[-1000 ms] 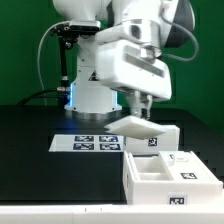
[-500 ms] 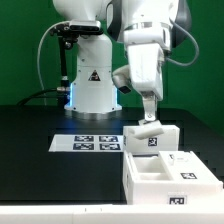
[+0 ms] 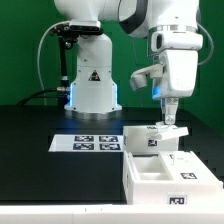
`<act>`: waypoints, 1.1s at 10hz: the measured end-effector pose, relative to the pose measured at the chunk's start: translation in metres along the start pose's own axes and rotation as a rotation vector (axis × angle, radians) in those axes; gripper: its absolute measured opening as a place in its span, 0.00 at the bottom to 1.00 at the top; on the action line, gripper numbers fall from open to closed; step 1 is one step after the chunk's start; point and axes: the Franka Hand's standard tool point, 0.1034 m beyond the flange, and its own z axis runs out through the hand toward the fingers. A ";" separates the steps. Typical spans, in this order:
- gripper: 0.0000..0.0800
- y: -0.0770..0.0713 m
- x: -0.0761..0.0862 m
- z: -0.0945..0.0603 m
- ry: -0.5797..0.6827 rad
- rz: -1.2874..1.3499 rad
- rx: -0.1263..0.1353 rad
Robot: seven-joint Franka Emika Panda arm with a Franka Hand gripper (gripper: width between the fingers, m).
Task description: Assemble cabinet
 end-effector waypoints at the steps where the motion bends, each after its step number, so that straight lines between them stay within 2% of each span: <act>1: 0.08 0.000 0.000 0.000 0.000 0.009 0.000; 2: 0.08 -0.001 0.000 0.001 -0.002 0.019 0.004; 5: 0.08 -0.010 -0.012 0.004 -0.124 0.216 0.127; 6: 0.08 -0.016 -0.010 0.004 -0.165 0.262 0.147; 7: 0.08 -0.020 -0.008 0.006 -0.136 0.240 0.128; 10: 0.08 -0.021 -0.011 0.007 -0.147 0.236 0.138; 11: 0.08 -0.022 -0.015 0.007 -0.184 0.179 0.171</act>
Offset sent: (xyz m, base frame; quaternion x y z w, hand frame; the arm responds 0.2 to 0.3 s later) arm 0.0013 -0.0426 -0.0021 0.0369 -0.1409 0.0661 0.9871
